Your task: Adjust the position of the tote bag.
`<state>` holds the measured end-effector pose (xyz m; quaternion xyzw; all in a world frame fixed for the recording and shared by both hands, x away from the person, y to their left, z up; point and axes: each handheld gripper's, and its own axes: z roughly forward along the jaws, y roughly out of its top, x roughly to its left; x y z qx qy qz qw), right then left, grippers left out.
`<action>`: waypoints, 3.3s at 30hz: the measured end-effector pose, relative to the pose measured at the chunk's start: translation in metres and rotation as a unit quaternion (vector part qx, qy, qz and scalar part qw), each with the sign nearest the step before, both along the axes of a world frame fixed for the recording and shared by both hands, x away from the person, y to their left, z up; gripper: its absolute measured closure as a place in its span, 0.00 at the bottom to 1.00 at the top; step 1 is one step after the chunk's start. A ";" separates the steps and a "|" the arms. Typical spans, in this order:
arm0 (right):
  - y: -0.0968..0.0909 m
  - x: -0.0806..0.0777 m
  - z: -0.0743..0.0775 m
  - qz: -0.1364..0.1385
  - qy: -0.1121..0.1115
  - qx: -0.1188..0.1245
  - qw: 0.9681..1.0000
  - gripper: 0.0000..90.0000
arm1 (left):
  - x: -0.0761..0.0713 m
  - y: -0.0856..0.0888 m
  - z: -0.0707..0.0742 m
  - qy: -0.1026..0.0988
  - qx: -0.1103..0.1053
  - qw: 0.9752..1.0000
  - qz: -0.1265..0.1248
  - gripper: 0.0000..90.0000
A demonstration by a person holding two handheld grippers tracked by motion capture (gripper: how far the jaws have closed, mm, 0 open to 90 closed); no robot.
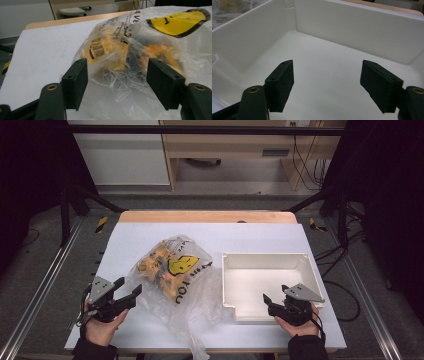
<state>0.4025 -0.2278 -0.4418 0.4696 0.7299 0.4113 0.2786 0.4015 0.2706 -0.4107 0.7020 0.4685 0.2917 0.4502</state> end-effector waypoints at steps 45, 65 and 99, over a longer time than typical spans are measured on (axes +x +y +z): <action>0.003 -0.002 0.003 0.010 -0.002 -0.001 1.000 0.37 | -0.034 -0.105 -0.001 0.013 0.018 0.990 -0.137 0.35; 0.006 -0.001 0.002 0.015 -0.003 -0.002 1.000 0.38 | -0.032 -0.127 -0.020 0.052 0.046 0.984 -0.164 0.51; 0.075 -0.020 0.036 0.128 -0.032 0.034 0.991 0.55 | -0.026 -0.075 0.002 0.043 0.005 0.992 -0.116 0.99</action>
